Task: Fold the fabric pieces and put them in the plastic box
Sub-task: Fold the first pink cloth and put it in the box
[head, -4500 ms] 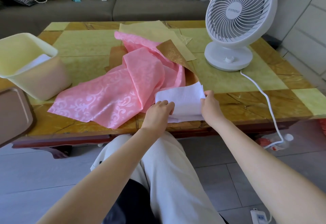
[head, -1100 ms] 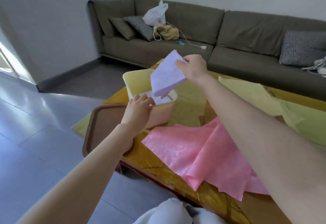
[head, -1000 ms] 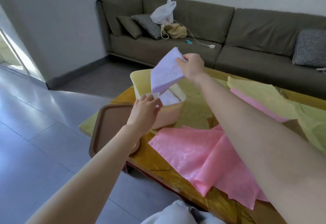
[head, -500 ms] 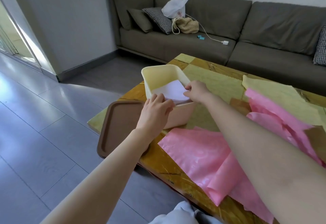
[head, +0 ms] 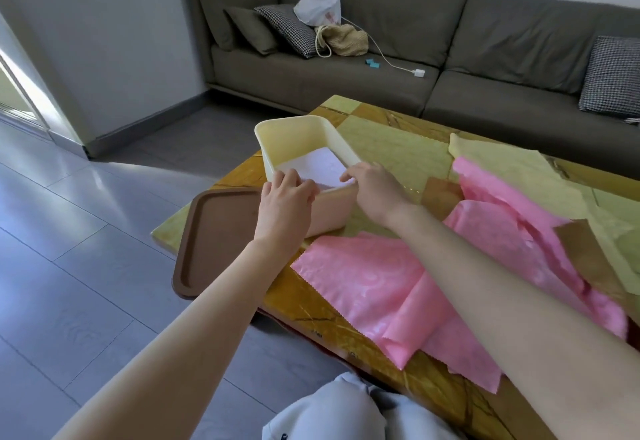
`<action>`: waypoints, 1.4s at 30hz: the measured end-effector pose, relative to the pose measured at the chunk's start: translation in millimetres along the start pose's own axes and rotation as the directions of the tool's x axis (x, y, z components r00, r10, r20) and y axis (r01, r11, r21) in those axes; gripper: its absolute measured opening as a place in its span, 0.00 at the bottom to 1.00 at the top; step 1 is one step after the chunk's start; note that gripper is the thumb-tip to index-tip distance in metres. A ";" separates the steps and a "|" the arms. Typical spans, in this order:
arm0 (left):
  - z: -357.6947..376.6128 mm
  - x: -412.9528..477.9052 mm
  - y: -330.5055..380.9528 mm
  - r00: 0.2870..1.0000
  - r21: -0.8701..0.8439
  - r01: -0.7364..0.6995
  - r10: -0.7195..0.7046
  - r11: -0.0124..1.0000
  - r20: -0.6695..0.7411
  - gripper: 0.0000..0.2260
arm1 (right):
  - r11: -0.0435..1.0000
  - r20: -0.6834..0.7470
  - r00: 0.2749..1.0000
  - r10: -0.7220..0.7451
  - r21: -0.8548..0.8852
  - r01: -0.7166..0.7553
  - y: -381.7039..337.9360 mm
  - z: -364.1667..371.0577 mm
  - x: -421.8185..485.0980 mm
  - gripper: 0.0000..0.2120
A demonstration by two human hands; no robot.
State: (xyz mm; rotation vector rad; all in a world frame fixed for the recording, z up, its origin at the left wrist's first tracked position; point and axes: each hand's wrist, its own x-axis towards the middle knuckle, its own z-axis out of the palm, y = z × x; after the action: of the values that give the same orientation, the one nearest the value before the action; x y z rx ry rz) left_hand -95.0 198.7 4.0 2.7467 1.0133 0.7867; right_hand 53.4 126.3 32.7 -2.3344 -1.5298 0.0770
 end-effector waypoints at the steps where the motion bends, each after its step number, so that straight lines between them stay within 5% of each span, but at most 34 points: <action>1: 1.0 -2.5 4.7 1.000 0.019 -0.007 0.007 1.000 -0.005 0.13 | 0.999 -0.053 0.999 -0.002 0.047 0.005 3.7 0.6 -12.9 0.25; 7: 21.5 -46.0 57.7 0.988 -0.154 -0.108 0.123 0.982 0.096 0.13 | 0.982 -0.236 0.966 0.101 0.177 -0.060 41.6 22.2 -117.9 0.16; 11: 48.1 -81.9 96.0 0.889 -0.243 -0.235 0.309 0.941 0.338 0.15 | 0.953 -0.147 0.952 0.267 0.190 -0.238 76.7 37.3 -192.9 0.12; 17: 73.3 -116.0 123.4 0.720 -0.113 -0.372 0.363 0.921 0.592 0.25 | 0.945 0.154 0.933 0.324 -0.021 -0.325 116.4 40.3 -268.9 0.26; 24: 73.4 -121.0 143.7 0.708 -0.285 -0.167 0.316 0.944 0.631 0.28 | 0.937 0.093 0.933 0.346 -0.076 -0.340 133.3 22.8 -283.4 0.13; 29: 71.1 -138.2 166.4 0.632 -0.292 -0.232 0.371 0.928 0.680 0.36 | 0.880 0.097 0.874 0.476 -0.040 -0.474 148.1 4.3 -312.0 0.09; 34: 64.4 -147.8 183.5 0.686 -0.243 -0.312 0.395 0.918 0.611 0.21 | 0.832 0.064 0.838 0.542 0.105 -0.545 156.1 -28.3 -336.8 0.13; 38: 48.9 -152.9 197.7 0.709 -0.266 -0.364 0.451 0.893 0.543 0.22 | 0.864 -0.092 0.864 0.495 -0.050 -0.500 148.0 -49.2 -335.5 0.11; 42: 30.0 -150.9 224.1 0.762 -0.372 -0.368 0.506 0.852 0.404 0.17 | 0.862 -0.064 0.870 0.488 -0.118 -0.493 131.7 -68.2 -323.4 0.10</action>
State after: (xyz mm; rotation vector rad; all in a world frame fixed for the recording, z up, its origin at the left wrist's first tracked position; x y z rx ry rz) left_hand -47.9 -67.4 -26.0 2.7328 0.1336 0.1983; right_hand 50.4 -228.7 8.9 -2.7634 -0.9090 0.0645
